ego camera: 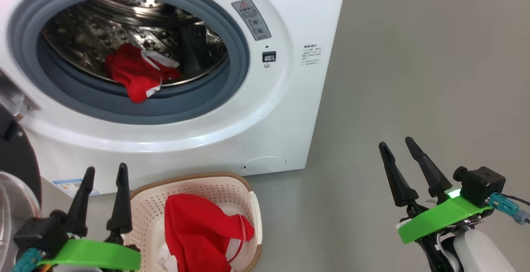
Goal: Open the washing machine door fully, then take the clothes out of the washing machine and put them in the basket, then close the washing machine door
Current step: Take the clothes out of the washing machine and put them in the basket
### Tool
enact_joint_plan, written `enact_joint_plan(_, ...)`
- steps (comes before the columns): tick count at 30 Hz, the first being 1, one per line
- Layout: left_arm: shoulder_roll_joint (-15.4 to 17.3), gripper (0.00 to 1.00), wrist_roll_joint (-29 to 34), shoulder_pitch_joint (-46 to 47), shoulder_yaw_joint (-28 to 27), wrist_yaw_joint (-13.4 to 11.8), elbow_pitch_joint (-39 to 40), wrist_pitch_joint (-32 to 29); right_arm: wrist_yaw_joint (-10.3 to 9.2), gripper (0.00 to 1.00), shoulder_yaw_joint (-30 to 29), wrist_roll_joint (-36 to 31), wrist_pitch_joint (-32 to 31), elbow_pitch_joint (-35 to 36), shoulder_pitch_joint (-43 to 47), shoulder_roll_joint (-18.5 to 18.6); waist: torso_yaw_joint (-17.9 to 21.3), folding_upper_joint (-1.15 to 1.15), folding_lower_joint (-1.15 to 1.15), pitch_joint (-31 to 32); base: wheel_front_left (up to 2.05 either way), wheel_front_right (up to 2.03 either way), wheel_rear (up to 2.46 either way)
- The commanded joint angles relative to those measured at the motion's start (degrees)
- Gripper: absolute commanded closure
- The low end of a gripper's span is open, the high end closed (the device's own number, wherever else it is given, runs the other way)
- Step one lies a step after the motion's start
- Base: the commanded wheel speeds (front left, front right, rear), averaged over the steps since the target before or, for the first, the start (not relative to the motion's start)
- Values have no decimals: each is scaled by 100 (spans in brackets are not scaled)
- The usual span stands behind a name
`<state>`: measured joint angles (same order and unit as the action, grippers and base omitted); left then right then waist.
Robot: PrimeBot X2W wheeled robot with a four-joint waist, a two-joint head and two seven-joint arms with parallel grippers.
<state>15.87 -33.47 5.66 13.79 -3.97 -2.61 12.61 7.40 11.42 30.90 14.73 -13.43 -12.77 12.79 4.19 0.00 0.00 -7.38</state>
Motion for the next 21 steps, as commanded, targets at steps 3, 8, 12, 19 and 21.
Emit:
enact_joint_plan(3,100,0,24,3,-254,-89,223,57,9,0,80,13,27,130,59,79,-67,0,0,138,0,0,0)
enact_joint_plan(8,55,0,25,-93,-280,-182,367,84,9,0,-10,26,27,154,86,103,-77,0,0,233,0,0,0)
enact_joint_plan(12,81,0,42,-138,-298,-241,479,79,9,0,-51,17,27,175,118,127,-80,0,0,259,0,0,0)
enact_joint_plan(19,105,0,52,-160,-284,-270,502,76,9,0,-67,11,27,189,107,159,-68,0,0,268,0,0,0)
enact_joint_plan(21,108,0,61,-156,-276,-277,492,78,9,0,-70,7,27,189,103,163,-68,0,0,266,0,0,0)
